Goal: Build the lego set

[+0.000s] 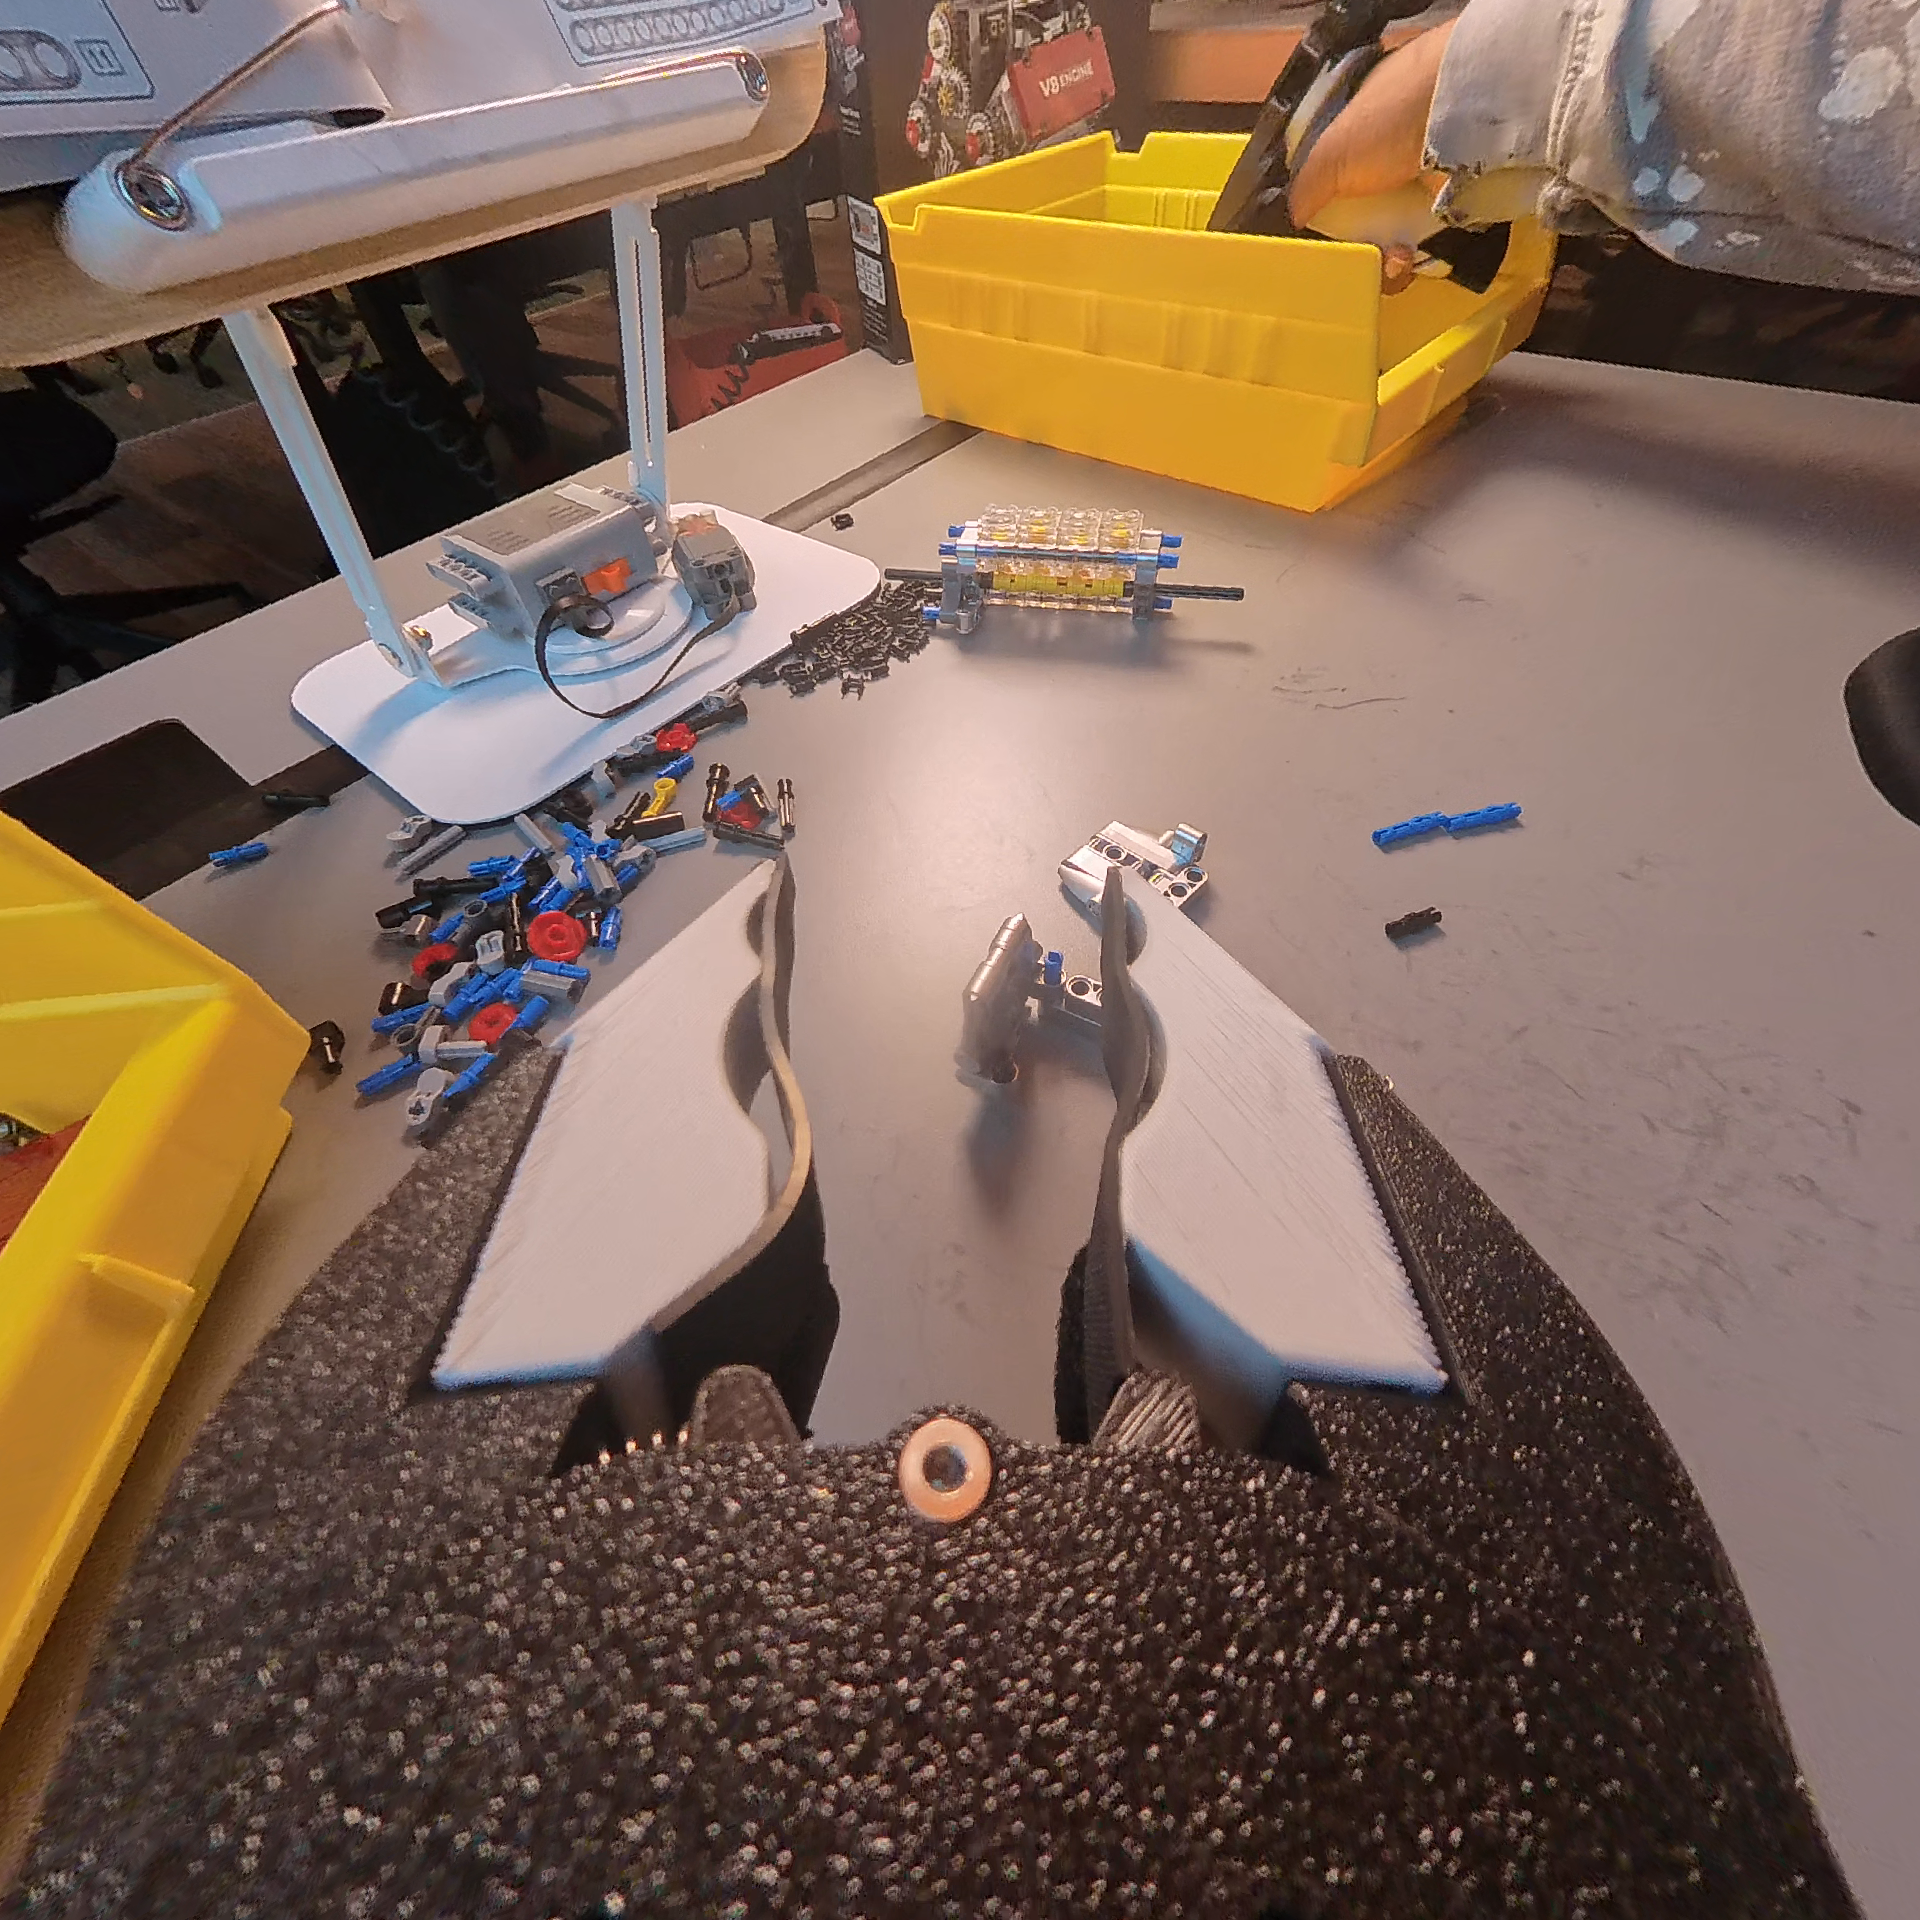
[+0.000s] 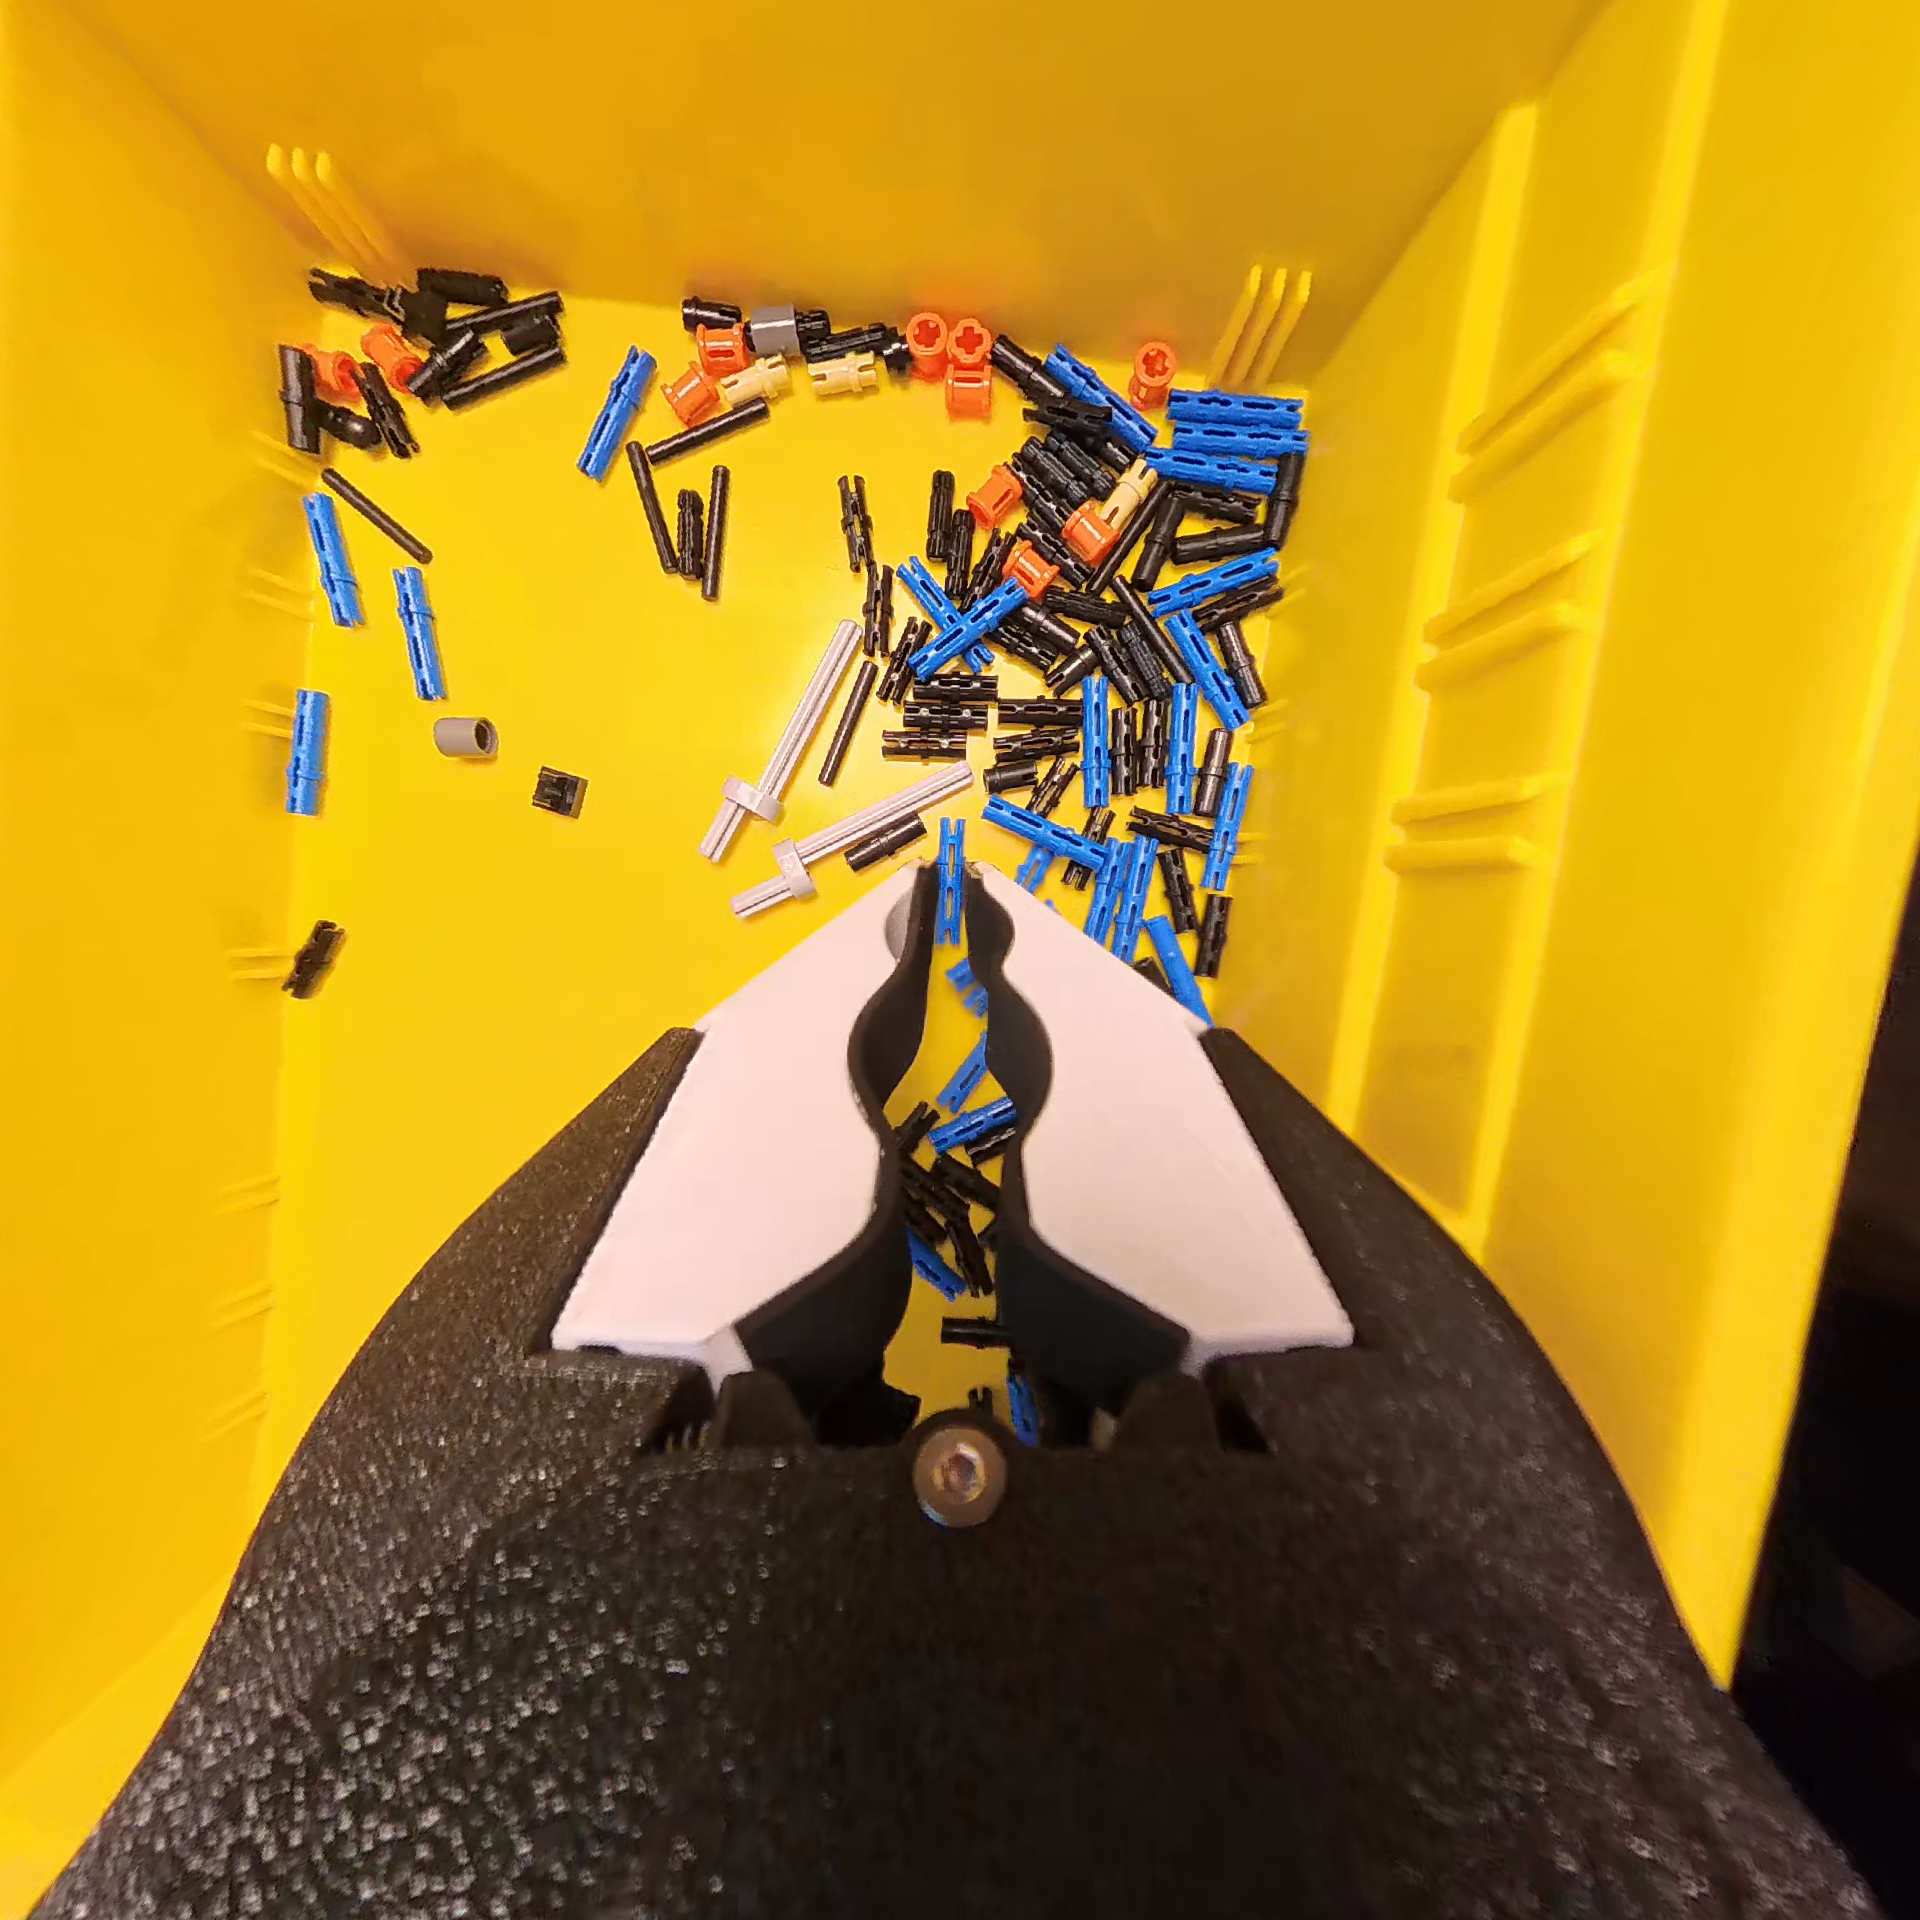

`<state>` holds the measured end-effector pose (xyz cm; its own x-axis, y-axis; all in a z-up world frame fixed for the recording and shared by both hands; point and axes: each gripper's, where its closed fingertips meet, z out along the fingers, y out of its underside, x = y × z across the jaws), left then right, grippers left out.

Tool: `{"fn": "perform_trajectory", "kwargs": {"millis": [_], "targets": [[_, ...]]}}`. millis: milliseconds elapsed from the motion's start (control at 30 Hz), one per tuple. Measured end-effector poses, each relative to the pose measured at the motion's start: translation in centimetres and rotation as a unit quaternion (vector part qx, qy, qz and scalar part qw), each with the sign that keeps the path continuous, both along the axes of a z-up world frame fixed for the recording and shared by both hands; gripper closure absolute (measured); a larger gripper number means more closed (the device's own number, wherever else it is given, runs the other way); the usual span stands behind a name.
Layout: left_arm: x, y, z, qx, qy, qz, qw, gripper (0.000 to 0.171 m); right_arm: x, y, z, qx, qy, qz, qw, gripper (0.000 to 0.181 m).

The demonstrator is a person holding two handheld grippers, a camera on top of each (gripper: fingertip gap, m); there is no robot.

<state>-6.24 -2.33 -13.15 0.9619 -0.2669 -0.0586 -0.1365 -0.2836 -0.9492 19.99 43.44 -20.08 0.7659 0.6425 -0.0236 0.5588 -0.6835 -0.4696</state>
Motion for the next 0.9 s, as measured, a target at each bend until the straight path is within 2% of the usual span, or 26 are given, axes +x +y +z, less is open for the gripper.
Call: {"fn": "perform_trajectory", "kwargs": {"millis": [133,233,267,333,400,433,500,600,700,800,900], "targets": [[-0.1,-0.1,0.1,0.002,0.002,0.002,1.0,0.114,-0.6,-0.6,1.2,0.025,0.035,0.025,0.999,0.178],[-0.4,-0.1,0.4,0.008,0.001,0.006,1.0,0.114,-3.5,-3.6,7.0,0.108,0.119,0.098,0.982,0.178],[-0.4,-0.2,0.6,0.01,-0.001,0.007,1.0,0.114,-4.5,-5.7,9.5,0.138,0.142,0.133,0.971,0.178],[-0.4,-0.1,0.7,0.012,-0.002,0.008,1.0,0.114,-6.4,-12.1,13.5,0.165,0.176,0.22,0.945,0.178],[-0.3,-0.1,0.6,0.011,0.0,0.005,1.0,0.114,-8.1,-20.5,15.0,0.146,0.199,0.31,0.918,0.178],[-0.1,-0.1,0.6,0.011,0.002,0.003,1.0,0.114,-8.6,-24.5,14.7,0.132,0.193,0.345,0.909,0.178],[0.2,0.0,0.6,0.01,0.005,0.0,1.0,0.114,-9.1,-31.8,12.2,0.101,0.169,0.404,0.893,0.178],[0.6,0.0,0.6,0.012,0.012,-0.004,1.0,0.114,-9.3,-38.9,6.2,0.048,0.128,0.444,0.886,0.178],[0.5,-0.1,0.5,0.012,0.021,-0.001,1.0,0.114,-9.5,-40.4,1.9,0.032,0.104,0.44,0.891,0.178],[0.2,-0.1,0.5,0.013,0.025,0.004,1.0,0.114,-9.7,-40.2,0.3,0.027,0.094,0.421,0.902,0.178],[0.1,-0.2,0.9,0.019,0.022,0.006,1.0,0.114,-9.7,-40.0,-0.1,0.028,0.087,0.414,0.906,0.178]]}}
